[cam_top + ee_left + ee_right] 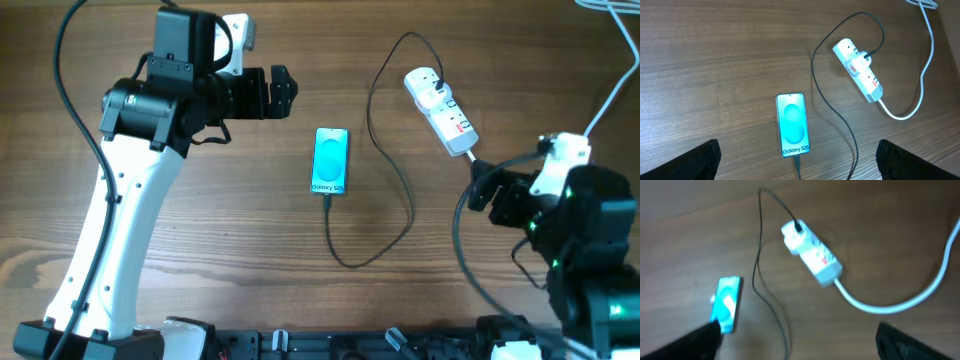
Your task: Plug charger to phone and switch on socket
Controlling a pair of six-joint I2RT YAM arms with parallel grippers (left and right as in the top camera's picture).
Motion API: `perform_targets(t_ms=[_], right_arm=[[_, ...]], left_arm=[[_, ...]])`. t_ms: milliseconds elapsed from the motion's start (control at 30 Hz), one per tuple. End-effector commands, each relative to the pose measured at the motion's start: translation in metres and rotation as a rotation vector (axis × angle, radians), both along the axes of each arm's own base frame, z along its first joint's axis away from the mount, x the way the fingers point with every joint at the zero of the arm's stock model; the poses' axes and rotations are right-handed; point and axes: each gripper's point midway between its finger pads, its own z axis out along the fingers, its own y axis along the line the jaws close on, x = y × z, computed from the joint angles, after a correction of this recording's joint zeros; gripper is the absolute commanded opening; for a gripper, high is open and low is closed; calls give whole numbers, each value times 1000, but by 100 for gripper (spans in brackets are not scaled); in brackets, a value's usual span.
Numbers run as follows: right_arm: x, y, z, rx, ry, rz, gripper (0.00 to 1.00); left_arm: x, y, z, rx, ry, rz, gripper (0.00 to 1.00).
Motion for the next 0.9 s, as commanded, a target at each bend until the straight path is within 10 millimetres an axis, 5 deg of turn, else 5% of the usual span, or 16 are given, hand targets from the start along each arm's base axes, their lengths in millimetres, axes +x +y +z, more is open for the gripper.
perform_targets(t_ms=[0,100,233,533,867], right_arm=[[4,10,-5,-69,-225,132,100],[3,36,-13,-229,-512,357,100],[-3,21,-28,-355,-690,274,100],[2,-15,-69,-93,-712,-31,100],[3,-14,-83,-240,-658,26,100]], left_arm=[[2,3,-2,5,2,4,100],[1,3,-2,5,2,4,100],[2,3,-2,5,2,4,100],[2,3,-2,5,2,4,100],[2,3,-2,5,2,4,100]])
